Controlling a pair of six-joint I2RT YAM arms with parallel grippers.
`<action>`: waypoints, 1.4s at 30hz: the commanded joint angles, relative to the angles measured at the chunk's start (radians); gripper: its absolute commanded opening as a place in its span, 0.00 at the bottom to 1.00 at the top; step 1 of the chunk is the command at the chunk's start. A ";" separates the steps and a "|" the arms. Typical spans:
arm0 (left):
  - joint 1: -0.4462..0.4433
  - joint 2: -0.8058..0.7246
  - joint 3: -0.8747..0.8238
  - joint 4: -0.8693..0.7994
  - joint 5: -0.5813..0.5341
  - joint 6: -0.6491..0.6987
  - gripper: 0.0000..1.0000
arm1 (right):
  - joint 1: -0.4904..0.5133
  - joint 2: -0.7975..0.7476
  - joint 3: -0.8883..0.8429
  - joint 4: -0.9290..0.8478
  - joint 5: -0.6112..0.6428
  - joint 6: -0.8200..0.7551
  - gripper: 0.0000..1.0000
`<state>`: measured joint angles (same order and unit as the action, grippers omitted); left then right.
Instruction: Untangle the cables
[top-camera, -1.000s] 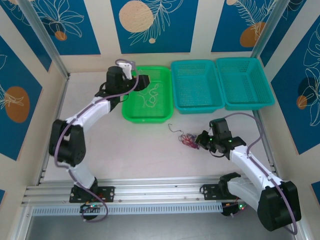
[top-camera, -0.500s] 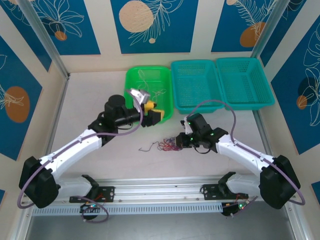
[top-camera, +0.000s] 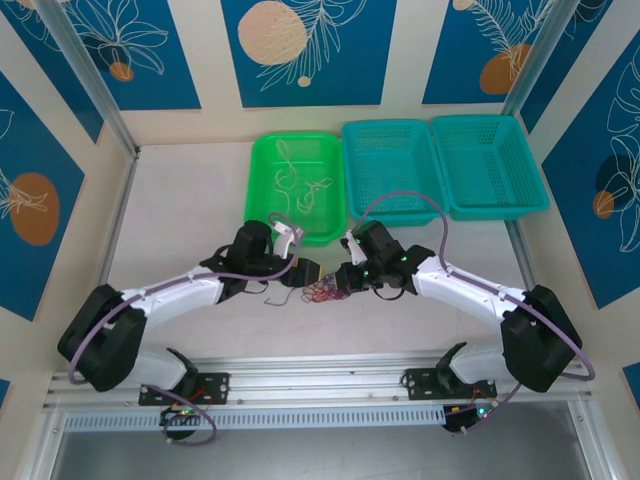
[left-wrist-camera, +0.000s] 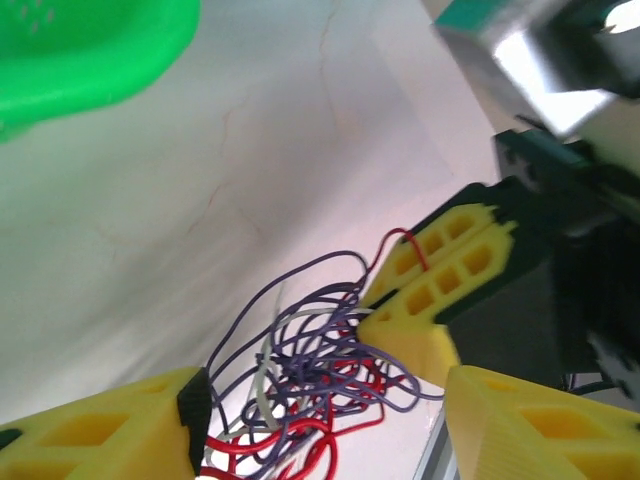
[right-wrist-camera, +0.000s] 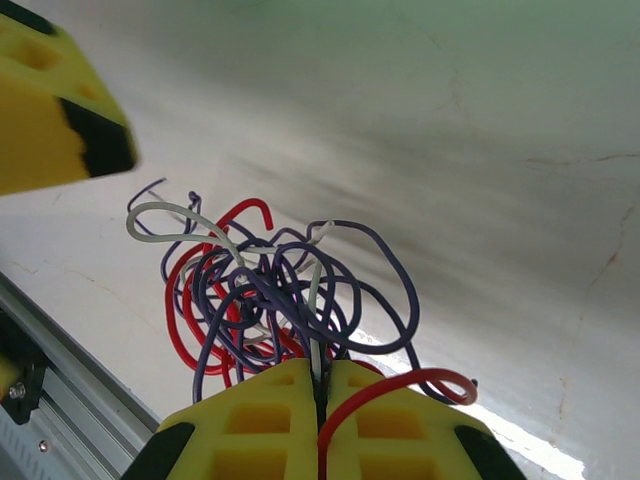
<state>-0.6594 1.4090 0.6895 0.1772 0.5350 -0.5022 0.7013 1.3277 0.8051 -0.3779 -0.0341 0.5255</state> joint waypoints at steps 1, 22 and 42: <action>-0.008 0.056 -0.011 0.051 0.029 -0.012 0.58 | 0.009 0.002 0.028 0.008 -0.016 -0.010 0.00; 0.077 -0.166 -0.092 -0.051 -0.194 0.011 0.00 | -0.203 -0.072 -0.210 -0.026 0.181 0.328 0.00; 0.064 -0.244 -0.106 0.075 0.051 0.109 0.32 | -0.236 -0.315 -0.278 0.068 -0.017 0.098 0.01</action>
<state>-0.5400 1.1553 0.5236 0.2337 0.5312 -0.4732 0.4038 0.9985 0.4763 -0.3309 -0.0204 0.7330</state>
